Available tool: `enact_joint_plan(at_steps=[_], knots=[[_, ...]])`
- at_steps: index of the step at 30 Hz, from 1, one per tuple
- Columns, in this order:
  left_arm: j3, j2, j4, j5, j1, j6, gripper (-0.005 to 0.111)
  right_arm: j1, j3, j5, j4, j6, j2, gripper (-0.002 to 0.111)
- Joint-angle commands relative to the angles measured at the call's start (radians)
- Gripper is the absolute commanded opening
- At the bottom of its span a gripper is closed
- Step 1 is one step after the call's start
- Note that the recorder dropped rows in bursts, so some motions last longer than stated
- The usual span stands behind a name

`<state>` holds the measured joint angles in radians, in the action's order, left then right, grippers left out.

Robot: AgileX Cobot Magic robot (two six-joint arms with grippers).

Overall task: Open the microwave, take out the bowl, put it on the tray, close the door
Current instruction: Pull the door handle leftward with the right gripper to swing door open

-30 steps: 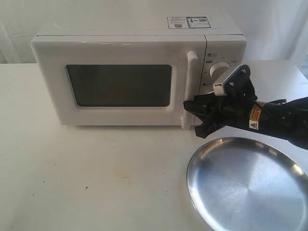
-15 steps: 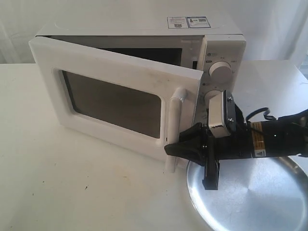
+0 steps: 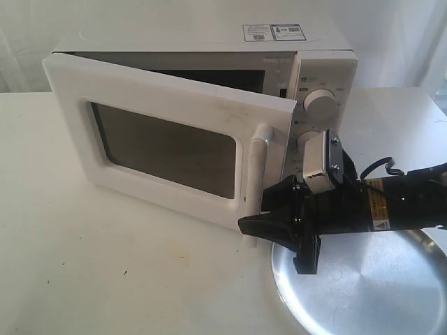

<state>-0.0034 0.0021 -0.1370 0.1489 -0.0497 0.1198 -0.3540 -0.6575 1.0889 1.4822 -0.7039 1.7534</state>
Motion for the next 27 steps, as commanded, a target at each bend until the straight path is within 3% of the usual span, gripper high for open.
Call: enact_joint_plan(at_steps=[1,5,8,13,19,24,27], knots=[[0.003,-0.002,0.002,0.0,0.002,0.005,0.0,-0.014,0.02,0.132,0.195,-0.142,-0.001,0.055],[0.003,-0.002,0.002,0.0,0.002,0.005,0.0,-0.014,0.02,0.132,0.256,-0.203,-0.001,0.055],[0.003,-0.002,0.002,0.0,0.002,0.005,0.0,-0.014,0.041,0.132,0.262,-0.434,-0.001,0.055],[0.003,-0.002,0.002,0.0,0.002,0.005,0.0,-0.014,0.075,0.003,0.262,-0.448,-0.001,0.047],[0.003,-0.002,0.002,0.0,0.002,0.005,0.0,-0.014,0.094,0.132,0.262,-0.395,-0.001,0.044],[0.003,-0.002,0.002,0.0,0.002,0.005,0.0,-0.014,0.095,0.073,0.262,-0.396,-0.02,0.043],[0.003,-0.002,0.002,0.0,0.002,0.005,0.0,-0.014,0.109,-0.082,0.262,-0.402,-0.048,0.028]])
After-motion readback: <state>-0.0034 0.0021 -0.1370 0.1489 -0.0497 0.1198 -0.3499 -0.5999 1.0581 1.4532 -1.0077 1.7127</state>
